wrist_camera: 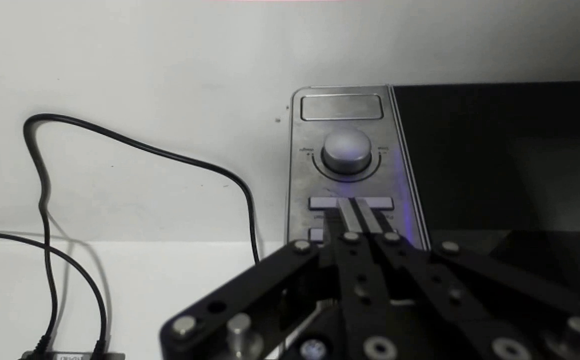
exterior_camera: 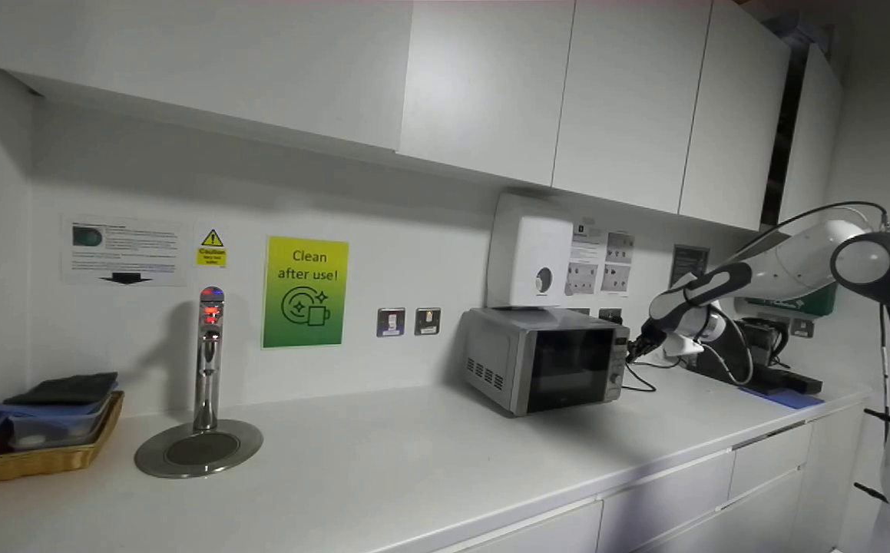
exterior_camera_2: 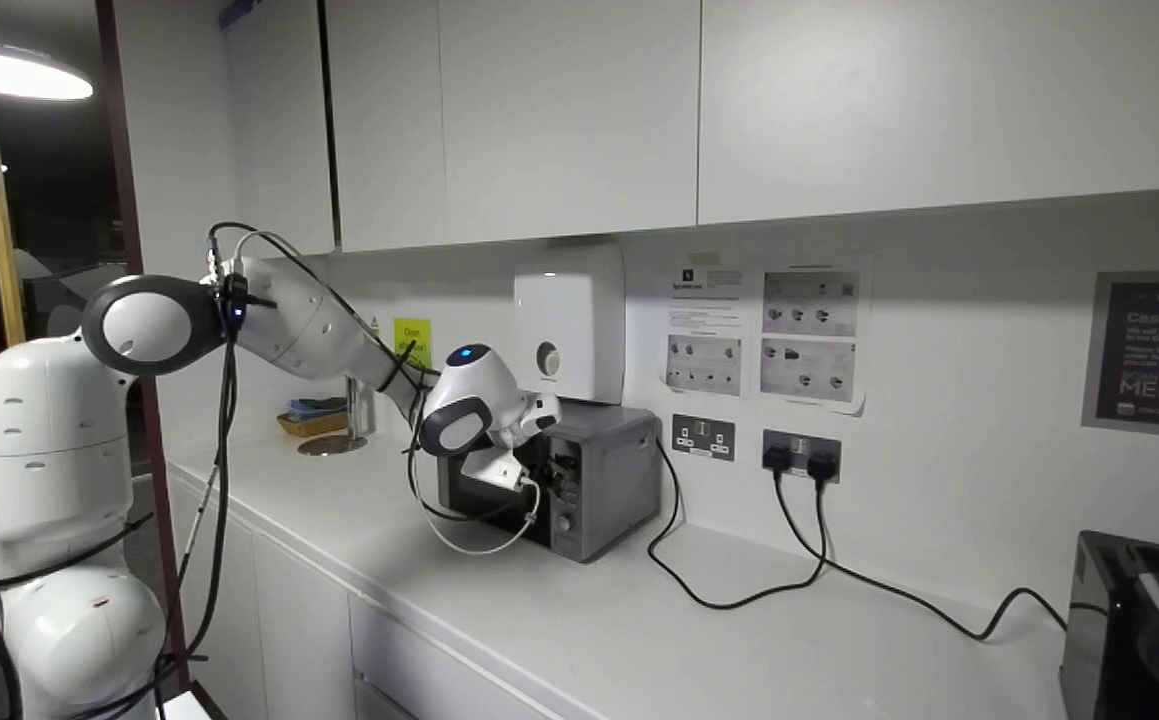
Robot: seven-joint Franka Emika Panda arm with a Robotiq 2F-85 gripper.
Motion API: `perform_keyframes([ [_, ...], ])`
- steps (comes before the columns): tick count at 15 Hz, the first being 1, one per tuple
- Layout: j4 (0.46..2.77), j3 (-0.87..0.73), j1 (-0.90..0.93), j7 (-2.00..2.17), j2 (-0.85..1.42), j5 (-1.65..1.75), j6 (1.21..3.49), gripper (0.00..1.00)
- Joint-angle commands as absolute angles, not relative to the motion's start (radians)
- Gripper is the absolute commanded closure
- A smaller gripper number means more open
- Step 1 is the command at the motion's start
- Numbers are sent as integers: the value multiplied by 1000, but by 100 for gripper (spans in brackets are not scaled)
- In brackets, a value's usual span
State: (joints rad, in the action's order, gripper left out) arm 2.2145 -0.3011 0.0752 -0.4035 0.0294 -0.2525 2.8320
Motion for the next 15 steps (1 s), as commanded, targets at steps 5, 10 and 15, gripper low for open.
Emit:
perform_keyframes([
  [5,2383,-327,85,-690,-163,-328,2841,100],
  [10,2442,-343,123,-840,-281,-438,2826,100],
  [15,2487,-360,150,-935,-384,-516,2822,100],
])
